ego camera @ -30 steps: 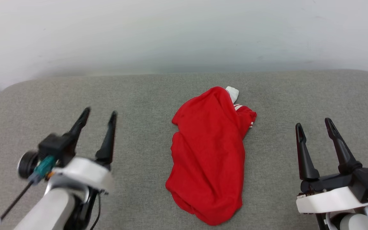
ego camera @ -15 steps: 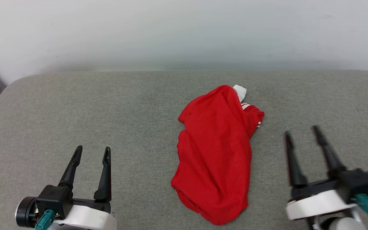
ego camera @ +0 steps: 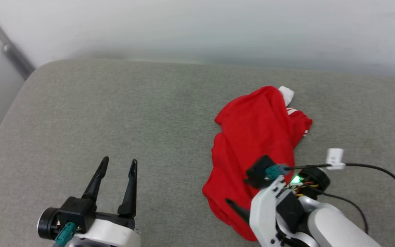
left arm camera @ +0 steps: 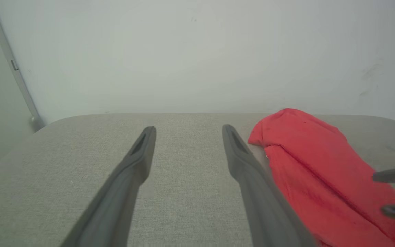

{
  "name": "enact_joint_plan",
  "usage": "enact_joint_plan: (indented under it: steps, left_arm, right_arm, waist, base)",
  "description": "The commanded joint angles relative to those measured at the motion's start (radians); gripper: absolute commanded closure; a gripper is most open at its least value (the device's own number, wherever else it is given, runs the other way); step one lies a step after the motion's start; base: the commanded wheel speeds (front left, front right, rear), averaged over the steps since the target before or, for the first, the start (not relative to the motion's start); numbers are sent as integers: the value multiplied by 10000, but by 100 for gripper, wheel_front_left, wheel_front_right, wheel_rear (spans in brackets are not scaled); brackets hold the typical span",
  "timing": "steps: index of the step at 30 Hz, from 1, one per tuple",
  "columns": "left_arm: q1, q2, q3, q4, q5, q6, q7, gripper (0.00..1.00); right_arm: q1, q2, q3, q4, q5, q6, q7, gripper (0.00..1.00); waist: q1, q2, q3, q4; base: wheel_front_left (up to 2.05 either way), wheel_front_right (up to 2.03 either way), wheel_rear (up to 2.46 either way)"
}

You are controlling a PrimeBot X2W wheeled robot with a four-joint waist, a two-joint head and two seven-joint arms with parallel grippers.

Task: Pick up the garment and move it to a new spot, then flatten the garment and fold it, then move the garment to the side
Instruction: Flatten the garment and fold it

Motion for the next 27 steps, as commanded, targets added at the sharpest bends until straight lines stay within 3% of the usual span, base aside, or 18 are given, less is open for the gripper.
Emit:
enact_joint_plan:
  steps: [1, 7, 19, 20, 21, 27]
  left_arm:
    - [-154, -118, 49, 55, 83, -116, -24, 0]
    - [-391, -665, 137, 312, 408, -613, -24, 0]
    - [-240, -1256, 529, 524, 762, -1107, -23, 0]
    - [-234, -1289, 561, 539, 777, -1125, -24, 0]
    - [-232, -1315, 604, 555, 799, -1153, -23, 0]
    - [-249, -1374, 861, 648, 956, -1290, -23, 0]
  right_arm:
    - [-271, 100, 310, 220, 454, -7, 533, 0]
    - [-1419, 174, 1454, 2201, 945, -7, 2068, 0]
    - [-1433, 68, 2245, 4967, 614, -13, 1883, 0]
    - [-1384, 65, 2288, 5091, 627, -14, 1839, 84]
    - [-1387, 94, 2301, 5175, 662, -14, 1766, 100]
    - [-1866, 375, 1598, 4567, 998, -11, 586, 100]
  waist:
    - [0, 0, 170, 273]
    - [0, 0, 516, 1209]
    - [0, 0, 837, 2086]
    - [0, 0, 836, 2078]
    - [0, 0, 824, 2046]
    - [0, 0, 547, 1481]
  base:
    - [0, 0, 0]
    - [0, 0, 0]
    - [0, 0, 0]
    - [0, 0, 0]
    - [0, 0, 0]
    - [0, 0, 0]
